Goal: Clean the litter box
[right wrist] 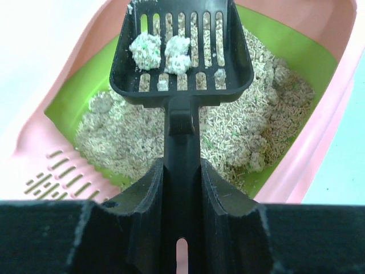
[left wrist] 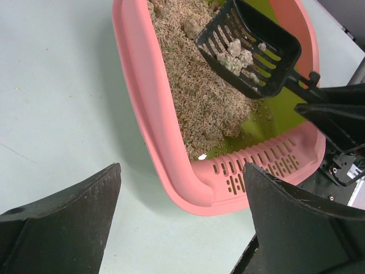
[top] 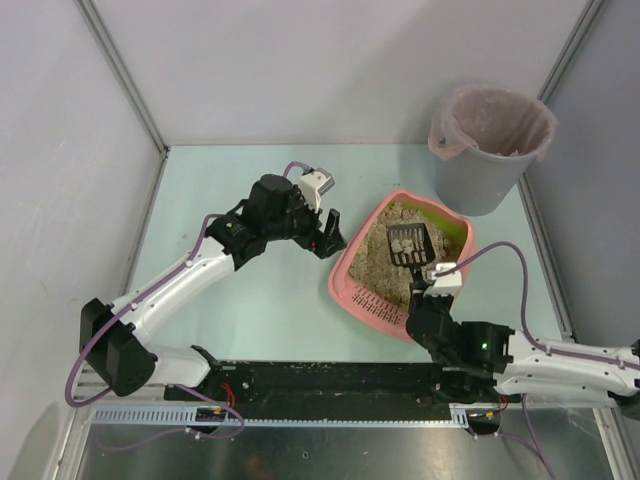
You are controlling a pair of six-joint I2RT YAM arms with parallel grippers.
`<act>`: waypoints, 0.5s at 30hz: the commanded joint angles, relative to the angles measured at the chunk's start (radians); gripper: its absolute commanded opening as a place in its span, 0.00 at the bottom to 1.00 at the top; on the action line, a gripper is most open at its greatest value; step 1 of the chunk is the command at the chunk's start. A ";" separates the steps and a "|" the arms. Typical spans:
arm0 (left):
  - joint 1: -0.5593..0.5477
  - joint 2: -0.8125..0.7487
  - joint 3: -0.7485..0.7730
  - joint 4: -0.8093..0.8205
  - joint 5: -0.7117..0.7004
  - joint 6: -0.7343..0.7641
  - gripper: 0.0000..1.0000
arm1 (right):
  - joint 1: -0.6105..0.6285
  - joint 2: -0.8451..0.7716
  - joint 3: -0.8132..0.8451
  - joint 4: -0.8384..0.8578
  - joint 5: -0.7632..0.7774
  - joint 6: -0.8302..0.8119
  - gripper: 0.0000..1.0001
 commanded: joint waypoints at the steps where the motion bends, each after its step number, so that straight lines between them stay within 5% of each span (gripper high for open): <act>1: 0.003 -0.018 0.002 0.013 -0.002 0.026 0.92 | -0.095 -0.043 0.118 -0.098 -0.141 0.031 0.00; 15: 0.004 -0.006 0.002 0.013 -0.009 0.026 0.92 | -0.406 0.070 0.397 -0.253 -0.434 -0.138 0.00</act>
